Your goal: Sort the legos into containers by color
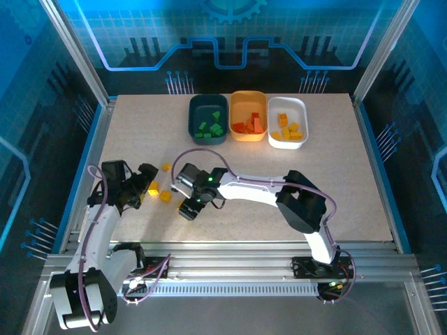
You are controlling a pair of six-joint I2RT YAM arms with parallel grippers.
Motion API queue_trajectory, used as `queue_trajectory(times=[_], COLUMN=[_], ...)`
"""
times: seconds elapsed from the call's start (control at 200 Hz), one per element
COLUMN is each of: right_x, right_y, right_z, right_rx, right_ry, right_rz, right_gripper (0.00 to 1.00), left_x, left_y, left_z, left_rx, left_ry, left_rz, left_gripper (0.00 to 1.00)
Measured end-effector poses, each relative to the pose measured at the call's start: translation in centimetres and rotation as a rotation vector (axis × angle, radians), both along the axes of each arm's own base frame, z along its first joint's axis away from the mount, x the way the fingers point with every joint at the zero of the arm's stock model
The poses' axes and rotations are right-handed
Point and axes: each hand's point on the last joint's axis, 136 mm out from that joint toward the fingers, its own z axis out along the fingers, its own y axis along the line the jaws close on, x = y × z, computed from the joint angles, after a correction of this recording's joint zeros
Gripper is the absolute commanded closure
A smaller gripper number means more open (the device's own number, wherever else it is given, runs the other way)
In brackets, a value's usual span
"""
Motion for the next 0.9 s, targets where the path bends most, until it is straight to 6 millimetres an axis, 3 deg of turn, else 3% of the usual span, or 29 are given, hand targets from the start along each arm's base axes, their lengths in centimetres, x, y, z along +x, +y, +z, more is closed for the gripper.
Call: queue_trajectory(times=[0.2, 0.38, 0.525, 0.64, 0.785, 0.9], right_x=[0.5, 1.2, 1.4, 1.6, 2.3, 5.8], right_y=[1.3, 1.3, 1.0, 0.9, -1.7, -5.9], right_z=[-2.1, -3.8, -3.9, -3.8, -3.0, 0.0], right_rx=[-0.043, -0.088, -0.103, -0.098, -0.107, -0.075], right_ry=[-0.021, -0.039, -0.056, -0.069, -0.087, -0.109], right_rz=[0.036, 0.044, 0.048, 0.038, -0.017, -0.156], right_gripper=[0.27, 0.49, 0.64, 0.68, 0.7, 0.69], left_x=[-0.1, -0.1, -0.1, -0.1, -0.1, 0.5], left_y=[-0.5, -0.6, -0.6, -0.6, -0.8, -1.3], left_z=[-0.2, -0.2, -0.2, -0.2, -0.1, 0.6], left_rx=[-0.026, -0.031, -0.031, -0.031, -0.038, -0.074], left_ry=[0.007, 0.007, 0.006, 0.006, 0.002, -0.034], left_rz=[-0.019, -0.023, -0.023, -0.023, -0.028, -0.043], left_gripper=[0.01, 0.01, 0.01, 0.01, 0.01, 0.01])
